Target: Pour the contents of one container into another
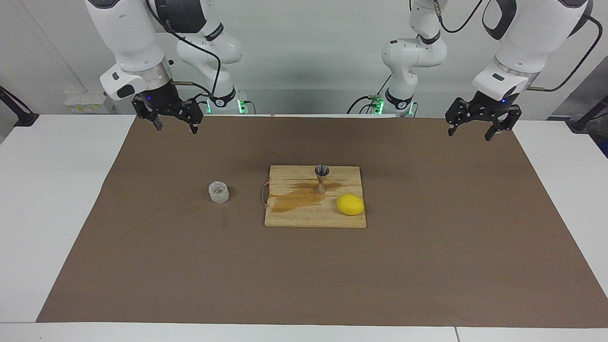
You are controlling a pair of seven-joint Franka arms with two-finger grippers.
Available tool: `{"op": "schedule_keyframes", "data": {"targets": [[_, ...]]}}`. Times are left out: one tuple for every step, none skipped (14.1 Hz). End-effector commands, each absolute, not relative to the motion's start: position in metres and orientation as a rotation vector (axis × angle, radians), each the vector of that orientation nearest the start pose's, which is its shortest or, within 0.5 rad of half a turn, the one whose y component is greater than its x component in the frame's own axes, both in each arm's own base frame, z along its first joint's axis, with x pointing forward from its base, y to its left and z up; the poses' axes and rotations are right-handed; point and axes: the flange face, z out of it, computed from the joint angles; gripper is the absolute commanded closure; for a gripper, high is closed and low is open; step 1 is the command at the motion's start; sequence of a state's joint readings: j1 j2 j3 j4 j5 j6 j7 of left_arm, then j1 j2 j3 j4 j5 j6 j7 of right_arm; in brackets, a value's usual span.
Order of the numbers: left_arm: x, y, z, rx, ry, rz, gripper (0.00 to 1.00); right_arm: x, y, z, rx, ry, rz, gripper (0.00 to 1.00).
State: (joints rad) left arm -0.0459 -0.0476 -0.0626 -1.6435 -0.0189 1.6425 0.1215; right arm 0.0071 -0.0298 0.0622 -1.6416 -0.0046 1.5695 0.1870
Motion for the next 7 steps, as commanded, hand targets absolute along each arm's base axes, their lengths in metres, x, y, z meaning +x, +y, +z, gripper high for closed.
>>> {"op": "schedule_keyframes", "data": {"targets": [[0.5447, -0.0601, 0.624, -3.137, 0.383, -0.088, 0.0, 0.5319, 0.0355, 0.6065, -3.12, 0.201, 0.044, 0.0], [0.5448, -0.0601, 0.6241, -3.136, 0.383, -0.09, 0.0, 0.5319, 0.0363, 0.6065, -3.12, 0.198, 0.044, 0.0], [0.5448, -0.0601, 0.6241, -3.136, 0.383, -0.09, 0.0, 0.5318, 0.0371, 0.6058, -3.121, 0.191, 0.047, 0.0], [0.5448, -0.0601, 0.6241, -3.136, 0.383, -0.09, 0.0, 0.5311, 0.0379, 0.6044, -3.122, 0.177, 0.051, 0.0], [0.5448, -0.0601, 0.6241, -3.136, 0.383, -0.09, 0.0, 0.5307, 0.0377, 0.6039, -3.125, 0.137, 0.051, 0.0], [0.5448, -0.0601, 0.6241, -3.137, 0.38, -0.09, 0.0, 0.5335, 0.037, 0.6061, -3.124, 0.082, 0.01, 0.0], [0.545, -0.0601, 0.6243, -3.136, 0.382, -0.093, 0.0, 0.5343, 0.0371, 0.6061, -3.124, 0.079, 0.0, 0.0]]}}
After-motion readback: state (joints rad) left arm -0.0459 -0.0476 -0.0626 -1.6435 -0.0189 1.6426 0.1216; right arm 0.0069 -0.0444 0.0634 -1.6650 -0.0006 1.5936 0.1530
